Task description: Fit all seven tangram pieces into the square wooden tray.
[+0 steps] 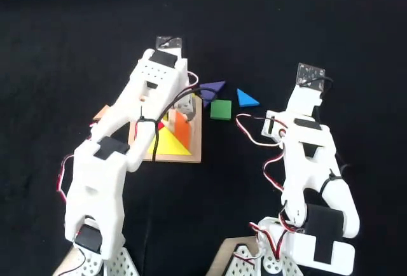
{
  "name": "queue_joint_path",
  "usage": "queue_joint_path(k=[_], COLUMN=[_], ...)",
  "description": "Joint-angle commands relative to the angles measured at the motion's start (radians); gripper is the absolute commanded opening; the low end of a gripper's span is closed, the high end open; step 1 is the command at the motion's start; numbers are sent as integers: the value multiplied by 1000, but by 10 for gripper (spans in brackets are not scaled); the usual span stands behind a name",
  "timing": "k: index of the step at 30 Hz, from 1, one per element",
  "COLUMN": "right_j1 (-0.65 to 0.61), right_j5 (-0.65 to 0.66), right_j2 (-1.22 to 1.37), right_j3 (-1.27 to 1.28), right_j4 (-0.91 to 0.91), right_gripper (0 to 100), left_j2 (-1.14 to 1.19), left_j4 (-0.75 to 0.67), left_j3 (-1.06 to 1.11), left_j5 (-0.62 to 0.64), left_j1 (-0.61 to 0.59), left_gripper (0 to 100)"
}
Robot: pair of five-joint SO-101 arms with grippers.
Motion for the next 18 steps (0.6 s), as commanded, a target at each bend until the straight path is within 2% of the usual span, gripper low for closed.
queue_joint_path(k=[1,8,18], right_j1=[6,5,5], right_j5=[-8,-8,-8], right_j2=[-35,-35,-35], right_j3=[-79,-79,-77], right_j4=[-18,-18,-18], right_gripper=[219,219,219], left_j2=[8,-9,-9], left_j4=[-15,68,68], left_j3=[-41,-41,-42], left_j5=[-9,-9,-8], left_j1=[15,64,120], left_gripper=[217,216,216])
